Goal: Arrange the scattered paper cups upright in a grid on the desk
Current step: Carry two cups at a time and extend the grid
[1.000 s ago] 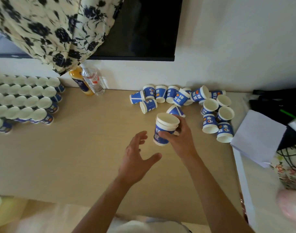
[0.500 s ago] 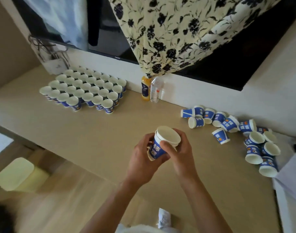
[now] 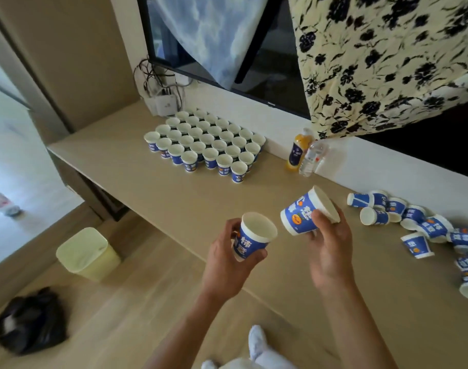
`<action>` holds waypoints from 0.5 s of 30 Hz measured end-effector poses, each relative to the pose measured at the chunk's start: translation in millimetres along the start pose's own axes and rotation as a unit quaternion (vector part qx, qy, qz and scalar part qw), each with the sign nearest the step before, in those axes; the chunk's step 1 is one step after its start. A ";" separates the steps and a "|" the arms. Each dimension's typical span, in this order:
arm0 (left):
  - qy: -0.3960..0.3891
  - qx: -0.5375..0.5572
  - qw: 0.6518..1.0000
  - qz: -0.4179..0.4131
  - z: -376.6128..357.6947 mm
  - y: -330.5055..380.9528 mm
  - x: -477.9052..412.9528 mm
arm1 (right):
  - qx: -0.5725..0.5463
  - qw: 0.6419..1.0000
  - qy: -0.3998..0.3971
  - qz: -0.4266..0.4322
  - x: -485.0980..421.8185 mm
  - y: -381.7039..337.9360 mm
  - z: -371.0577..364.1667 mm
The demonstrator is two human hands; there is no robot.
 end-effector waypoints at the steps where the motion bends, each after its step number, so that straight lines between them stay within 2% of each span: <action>1: 0.012 0.000 1.000 0.006 6.5 -2.4 -2.5 | 0.009 1.000 0.007 -0.003 -2.7 4.7 -3.3; 8: 0.080 -0.005 0.996 0.027 40.0 -26.4 -43.1 | 0.083 0.996 0.022 -0.026 -42.5 59.5 -32.0; 15: 0.086 -0.047 0.994 0.053 75.3 -58.9 -108.4 | 0.099 0.992 0.021 -0.069 -102.3 118.3 -72.9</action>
Point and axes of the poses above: each hand's wrist, its own x-axis away from the middle knuckle, its own z-axis out of the back of the hand, y = z × x, the point moved 1 cm from there along -x, towards the middle knuckle, and after that the axes turned 4 degrees about -z, right-handed, at the moved point
